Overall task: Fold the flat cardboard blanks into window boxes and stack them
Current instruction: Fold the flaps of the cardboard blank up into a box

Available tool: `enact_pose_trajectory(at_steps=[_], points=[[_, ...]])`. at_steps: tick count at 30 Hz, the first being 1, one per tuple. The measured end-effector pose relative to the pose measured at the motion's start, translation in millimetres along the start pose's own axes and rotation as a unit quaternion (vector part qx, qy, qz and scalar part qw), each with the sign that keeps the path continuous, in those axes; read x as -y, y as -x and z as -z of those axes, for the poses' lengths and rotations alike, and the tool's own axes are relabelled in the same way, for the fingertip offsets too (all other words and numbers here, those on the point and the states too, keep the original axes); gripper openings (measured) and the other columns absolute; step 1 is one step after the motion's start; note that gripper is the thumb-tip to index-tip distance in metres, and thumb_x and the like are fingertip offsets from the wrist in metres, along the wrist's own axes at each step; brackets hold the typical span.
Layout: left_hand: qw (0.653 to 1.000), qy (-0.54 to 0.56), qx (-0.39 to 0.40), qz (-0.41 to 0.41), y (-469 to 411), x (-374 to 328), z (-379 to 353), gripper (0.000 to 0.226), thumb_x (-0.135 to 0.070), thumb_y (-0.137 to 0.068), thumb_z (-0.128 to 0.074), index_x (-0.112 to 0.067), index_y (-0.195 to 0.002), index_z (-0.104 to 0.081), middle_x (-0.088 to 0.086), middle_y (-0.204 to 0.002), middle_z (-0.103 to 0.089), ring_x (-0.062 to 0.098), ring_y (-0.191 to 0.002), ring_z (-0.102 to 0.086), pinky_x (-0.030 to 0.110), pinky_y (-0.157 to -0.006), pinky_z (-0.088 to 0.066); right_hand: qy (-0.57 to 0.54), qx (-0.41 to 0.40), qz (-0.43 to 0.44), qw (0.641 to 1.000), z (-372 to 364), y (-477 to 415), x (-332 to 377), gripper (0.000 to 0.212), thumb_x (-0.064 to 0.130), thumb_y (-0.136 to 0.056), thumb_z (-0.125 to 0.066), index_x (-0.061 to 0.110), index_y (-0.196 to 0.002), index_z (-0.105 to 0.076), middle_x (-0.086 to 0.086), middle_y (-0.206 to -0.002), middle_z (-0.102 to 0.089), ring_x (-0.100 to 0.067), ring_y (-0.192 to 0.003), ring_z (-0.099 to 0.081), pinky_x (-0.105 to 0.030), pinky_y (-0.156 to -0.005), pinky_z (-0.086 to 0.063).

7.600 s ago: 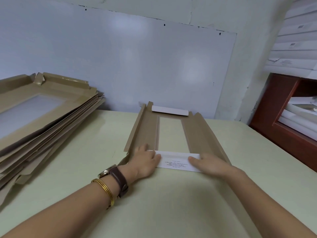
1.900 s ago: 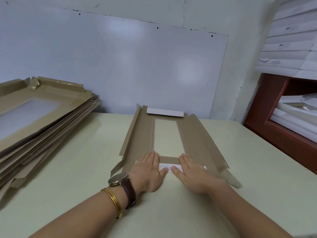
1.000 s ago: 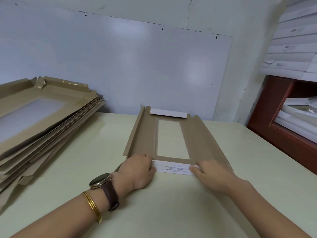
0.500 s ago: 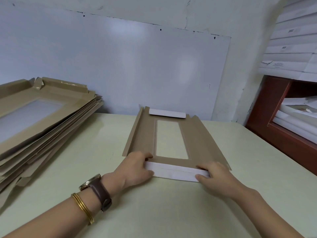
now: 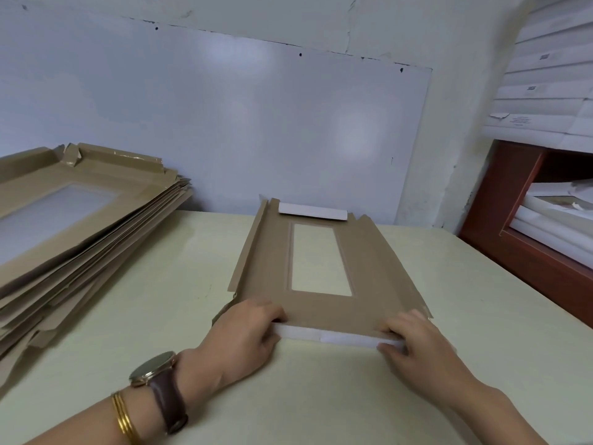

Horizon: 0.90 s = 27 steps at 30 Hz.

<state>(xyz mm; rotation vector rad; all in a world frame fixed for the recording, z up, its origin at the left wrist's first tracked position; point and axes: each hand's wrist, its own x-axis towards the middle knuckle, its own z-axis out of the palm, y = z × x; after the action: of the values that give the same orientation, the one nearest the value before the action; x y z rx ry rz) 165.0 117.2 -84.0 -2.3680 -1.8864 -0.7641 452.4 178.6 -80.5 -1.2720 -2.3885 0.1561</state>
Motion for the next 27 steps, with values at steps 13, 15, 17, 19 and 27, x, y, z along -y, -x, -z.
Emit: enact_pose_trajectory(at_steps=[13,15,17,19,27], points=[[0.996,-0.033,0.037,-0.071,26.6,-2.7,2.6,0.035,-0.037,-0.084,-0.042,-0.026,-0.11,-0.063,-0.013,-0.107,-0.056,0.009,-0.102,-0.049,0.027,-0.086,-0.044,-0.028,0.047,0.028,0.998,5.4,25.6,-3.9,0.035,0.012,-0.07,-0.055,0.026,-0.097,-0.073,0.018,-0.091,-0.062,0.001,-0.093,-0.055,-0.018,-0.081,-0.045],[0.995,-0.033,0.051,-0.074,29.3,-1.2,4.6,0.037,-0.041,-0.086,-0.04,-0.027,-0.113,-0.062,-0.013,-0.111,-0.054,0.009,-0.104,-0.049,0.028,-0.087,-0.043,-0.045,0.033,0.027,0.998,9.6,28.4,-3.5,0.027,0.017,-0.073,-0.053,0.025,-0.091,-0.072,0.014,-0.086,-0.065,-0.003,-0.088,-0.058,-0.022,-0.077,-0.047],[0.995,-0.029,0.051,-0.079,31.2,-0.7,6.7,0.04,-0.046,-0.092,-0.034,-0.026,-0.113,-0.062,-0.013,-0.11,-0.054,0.009,-0.102,-0.05,0.027,-0.086,-0.044,-0.049,0.014,0.018,0.999,10.9,29.1,-4.0,0.016,0.024,-0.089,-0.054,0.02,-0.081,-0.068,0.01,-0.076,-0.063,-0.007,-0.08,-0.057,-0.024,-0.072,-0.046],[0.996,-0.022,0.046,-0.069,31.3,-2.0,8.2,0.046,-0.048,-0.097,-0.025,-0.025,-0.11,-0.063,-0.013,-0.106,-0.057,0.007,-0.1,-0.051,0.025,-0.085,-0.043,-0.031,0.011,0.01,0.999,9.0,27.3,-4.5,0.032,0.031,-0.097,-0.051,0.013,-0.073,-0.062,0.005,-0.067,-0.057,-0.01,-0.074,-0.052,-0.025,-0.067,-0.043],[0.999,0.001,-0.027,0.02,26.2,-2.8,4.4,0.016,-0.036,-0.089,-0.06,-0.024,-0.098,-0.061,-0.014,-0.095,-0.056,0.011,-0.097,-0.052,0.022,-0.079,-0.04,-0.05,-0.031,-0.084,0.995,1.0,22.2,-2.8,0.022,0.018,-0.075,-0.08,0.03,-0.074,-0.06,0.014,-0.07,-0.056,-0.004,-0.075,-0.051,-0.021,-0.062,-0.04]])
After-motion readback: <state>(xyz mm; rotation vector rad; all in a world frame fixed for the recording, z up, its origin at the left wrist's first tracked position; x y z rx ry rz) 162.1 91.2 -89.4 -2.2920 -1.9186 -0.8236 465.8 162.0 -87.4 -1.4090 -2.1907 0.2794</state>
